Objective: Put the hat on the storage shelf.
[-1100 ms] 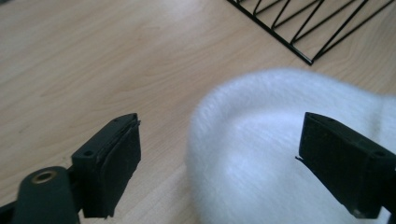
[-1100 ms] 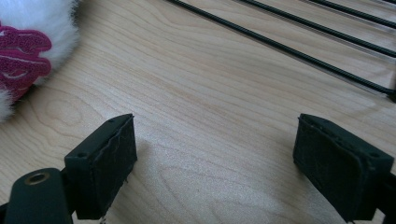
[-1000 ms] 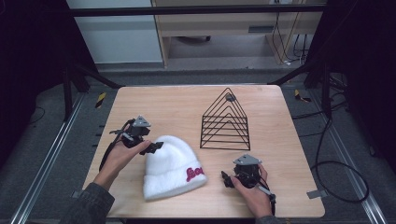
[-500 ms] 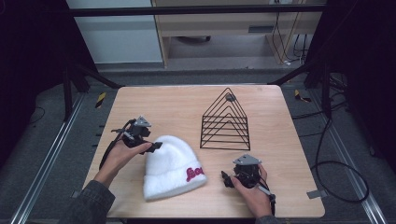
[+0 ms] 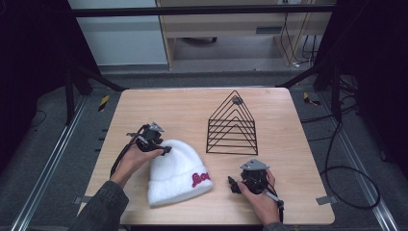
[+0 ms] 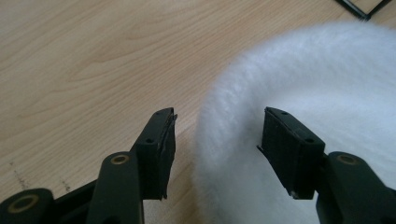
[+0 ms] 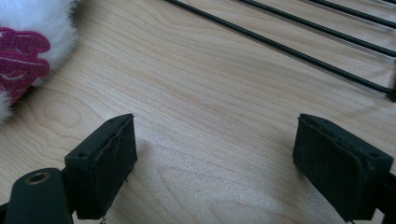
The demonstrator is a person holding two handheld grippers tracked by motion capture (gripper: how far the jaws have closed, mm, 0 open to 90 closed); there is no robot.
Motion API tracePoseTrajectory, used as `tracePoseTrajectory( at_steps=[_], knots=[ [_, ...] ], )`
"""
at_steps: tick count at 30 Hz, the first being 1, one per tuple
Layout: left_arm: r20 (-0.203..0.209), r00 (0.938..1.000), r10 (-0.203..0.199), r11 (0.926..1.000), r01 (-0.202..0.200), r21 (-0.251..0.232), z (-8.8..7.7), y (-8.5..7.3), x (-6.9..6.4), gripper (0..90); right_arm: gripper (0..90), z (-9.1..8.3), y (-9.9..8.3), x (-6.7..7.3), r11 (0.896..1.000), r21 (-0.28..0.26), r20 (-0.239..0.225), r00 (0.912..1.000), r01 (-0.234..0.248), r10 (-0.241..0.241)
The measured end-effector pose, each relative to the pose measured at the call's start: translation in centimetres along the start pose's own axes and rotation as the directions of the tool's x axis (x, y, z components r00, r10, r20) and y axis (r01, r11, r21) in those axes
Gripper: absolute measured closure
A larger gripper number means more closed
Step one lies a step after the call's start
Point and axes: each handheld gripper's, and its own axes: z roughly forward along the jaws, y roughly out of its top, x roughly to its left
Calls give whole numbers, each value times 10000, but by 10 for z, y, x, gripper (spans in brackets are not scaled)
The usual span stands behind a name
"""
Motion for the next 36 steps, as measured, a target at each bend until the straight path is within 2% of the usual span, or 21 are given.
tracePoseTrajectory(
  at_steps=[3,6,7,10,11,14,17,19,21,22,23,25,26,27,28,30,32,34,36],
  knots=[
    [18,10000,-42,9996,41,293,3,-1,-1,442,136,0,0,0,10000,-2,-1,10000,-3,3],
    [-26,10000,37,9997,-36,262,4,1,-6,475,136,0,0,0,10000,-2,1,10000,-1,1],
    [-131,9999,50,9998,-47,217,4,1,-7,532,136,0,0,0,10000,-4,0,10000,-1,1],
    [47,9999,-146,9997,146,170,6,0,-3,669,136,0,0,0,10000,-2,1,10000,-3,3],
    [167,9995,-253,9996,251,111,6,0,-2,704,136,0,0,0,10000,1,1,10000,-5,5],
    [244,9995,-202,9998,202,-2,3,1,-2,786,135,0,0,0,10000,-1,1,10000,-7,7],
    [185,9998,-94,9997,99,-232,-3,2,-6,802,136,0,0,0,10000,-3,-2,10000,-1,1],
    [107,9998,-143,9978,150,-641,-15,2,-12,806,136,0,0,0,10000,-4,-2,10000,-6,6],
    [-44,10000,-17,9958,13,-913,-26,4,-18,809,135,0,0,0,10000,0,-1,10000,-9,9],
    [-44,10000,-17,9958,13,-913,-26,4,-18,810,135,0,0,0,10000,0,-1,10000,-9,9],
    [-212,9997,124,9906,-152,-1362,-40,5,-24,811,136,0,0,0,10000,-4,-3,10000,-4,4],
    [-495,9983,320,9833,-404,-1776,-53,7,-32,812,136,0,0,0,10000,-5,-5,10000,-6,6],
    [-518,9982,305,9767,-408,-2108,-61,6,-36,812,136,0,0,0,10000,-3,-4,10000,-7,7],
    [-518,9982,305,9767,-408,-2108,-61,6,-36,812,136,0,0,0,10000,-3,-4,10000,-7,7],
    [-595,9975,368,9705,-499,-2358,-70,6,-41,812,136,0,0,0,10000,-6,-4,10000,-3,3],
    [-729,9965,412,9639,-588,-2596,-80,4,-45,814,136,0,0,0,10000,-3,-4,10000,-8,8],
    [-849,9952,488,9538,-717,-2918,-93,3,-51,817,136,0,0,0,10000,-3,-1,10000,-7,7],
    [-854,9950,512,9522,-745,-2963,-97,3,-52,818,136,0,0,0,10000,-3,-3,10000,-5,5],
    [-884,9939,653,9442,-902,-3167,-107,2,-56,818,136,0,0,0,10000,-2,-2,10000,-4,4]
  ],
)
